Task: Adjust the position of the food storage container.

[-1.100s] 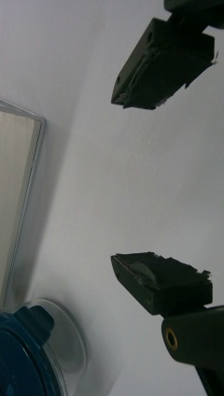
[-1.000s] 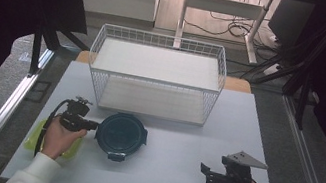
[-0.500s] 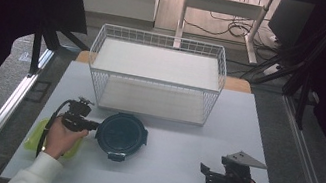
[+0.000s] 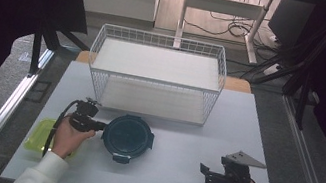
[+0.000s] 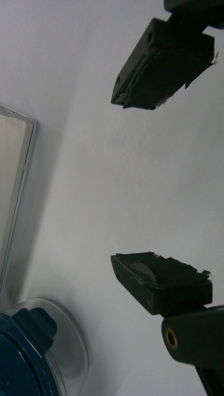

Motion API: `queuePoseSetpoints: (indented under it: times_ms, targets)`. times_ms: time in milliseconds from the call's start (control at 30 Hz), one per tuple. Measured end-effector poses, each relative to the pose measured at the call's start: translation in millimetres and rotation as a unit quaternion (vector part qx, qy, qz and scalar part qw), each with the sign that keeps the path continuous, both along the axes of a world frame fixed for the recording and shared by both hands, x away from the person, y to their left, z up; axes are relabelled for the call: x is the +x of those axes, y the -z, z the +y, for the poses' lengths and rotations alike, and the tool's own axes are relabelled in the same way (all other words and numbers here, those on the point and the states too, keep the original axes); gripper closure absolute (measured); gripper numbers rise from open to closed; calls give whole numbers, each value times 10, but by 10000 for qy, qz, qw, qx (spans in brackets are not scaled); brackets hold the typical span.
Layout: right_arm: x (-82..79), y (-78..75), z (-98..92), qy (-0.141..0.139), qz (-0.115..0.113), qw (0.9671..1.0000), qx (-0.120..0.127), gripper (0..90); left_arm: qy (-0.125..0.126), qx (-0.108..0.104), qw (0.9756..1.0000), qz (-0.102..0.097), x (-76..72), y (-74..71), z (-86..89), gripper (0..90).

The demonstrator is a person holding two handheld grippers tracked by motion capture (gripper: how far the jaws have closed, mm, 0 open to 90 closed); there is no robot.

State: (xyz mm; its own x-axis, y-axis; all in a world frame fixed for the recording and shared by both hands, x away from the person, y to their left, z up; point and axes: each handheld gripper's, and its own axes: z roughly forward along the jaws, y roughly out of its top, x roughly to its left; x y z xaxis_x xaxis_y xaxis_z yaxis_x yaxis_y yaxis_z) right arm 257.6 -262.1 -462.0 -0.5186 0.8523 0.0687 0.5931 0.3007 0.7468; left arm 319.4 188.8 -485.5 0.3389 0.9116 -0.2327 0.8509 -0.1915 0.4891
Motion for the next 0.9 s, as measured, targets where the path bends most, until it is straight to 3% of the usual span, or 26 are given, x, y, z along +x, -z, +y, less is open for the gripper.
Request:
queuePoseSetpoints:
  times_ms: [433,700,800,900]
  targets:
    - [3,5,-3,-2,8,10000,-10,187,364,-93,9993,20,-8,7,-285,900]
    - [5,9,-1,-10,11,10000,-25,187,499,-83,9987,38,-39,1,-347,900]
    - [5,10,-1,3,10,10000,-30,187,467,-253,9986,32,-64,19,-365,900]
    - [3,12,8,-3,13,10000,-29,187,515,-240,9984,33,-83,19,-376,900]
